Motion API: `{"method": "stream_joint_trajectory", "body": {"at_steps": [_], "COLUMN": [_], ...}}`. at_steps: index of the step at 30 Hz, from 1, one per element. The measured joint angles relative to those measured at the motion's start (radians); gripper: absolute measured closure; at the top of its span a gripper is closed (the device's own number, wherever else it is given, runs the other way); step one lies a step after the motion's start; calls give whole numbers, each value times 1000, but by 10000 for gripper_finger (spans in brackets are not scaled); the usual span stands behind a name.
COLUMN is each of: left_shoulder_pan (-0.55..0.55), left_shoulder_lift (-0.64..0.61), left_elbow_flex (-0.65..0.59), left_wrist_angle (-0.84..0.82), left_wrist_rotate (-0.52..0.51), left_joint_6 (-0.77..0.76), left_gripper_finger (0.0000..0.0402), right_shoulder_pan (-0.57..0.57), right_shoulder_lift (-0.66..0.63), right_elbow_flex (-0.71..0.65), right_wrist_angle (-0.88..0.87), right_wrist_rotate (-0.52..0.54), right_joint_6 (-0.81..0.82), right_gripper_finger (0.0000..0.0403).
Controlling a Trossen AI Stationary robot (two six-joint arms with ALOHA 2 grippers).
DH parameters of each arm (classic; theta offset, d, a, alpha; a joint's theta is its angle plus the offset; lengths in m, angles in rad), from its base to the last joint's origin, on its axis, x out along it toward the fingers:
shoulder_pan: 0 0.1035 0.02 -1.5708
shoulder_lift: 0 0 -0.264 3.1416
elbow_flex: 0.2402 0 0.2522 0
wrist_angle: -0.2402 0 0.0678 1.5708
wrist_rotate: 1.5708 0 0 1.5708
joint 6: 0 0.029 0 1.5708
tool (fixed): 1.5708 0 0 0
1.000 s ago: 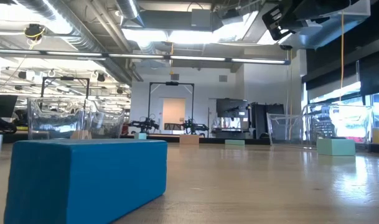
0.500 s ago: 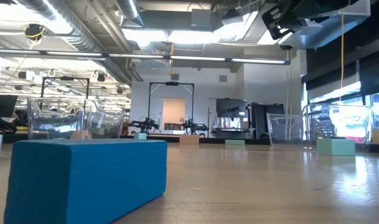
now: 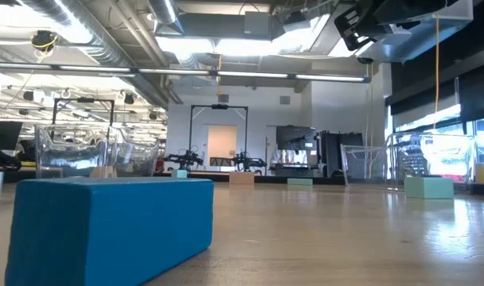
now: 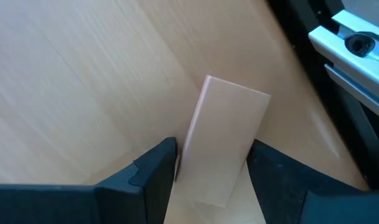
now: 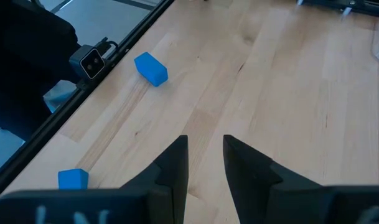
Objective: Sort & place blocks by color
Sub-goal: Put the bottom brown block into the top left transparent bin
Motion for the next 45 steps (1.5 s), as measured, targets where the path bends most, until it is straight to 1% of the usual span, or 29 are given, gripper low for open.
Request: {"method": "stream_joint_trajectory", "body": {"at_steps": [27, 31, 38, 45], "left_shoulder_pan": [0, 0, 6, 20], "left_shoulder_lift": [4, 4, 4, 5], "left_elbow_flex": [-3, -4, -3, -3], "left_wrist_angle": [4, 2, 2, -13], "left_wrist_rotate": [-4, -17, -44, -101], "left_joint_6": [-3, -2, -16, -142], "left_gripper_finger": [214, 230, 279, 279], "right_shoulder_pan": [0, 0, 0, 0], "right_shoulder_lift": [0, 0, 0, 0], "right_elbow_flex": [0, 0, 0, 0], "right_wrist_angle": [0, 0, 0, 0], "right_wrist_rotate": [0, 0, 0, 0], "right_joint_6": [2, 2, 2, 1], "right_gripper_finger": [302, 302, 302, 302]}}
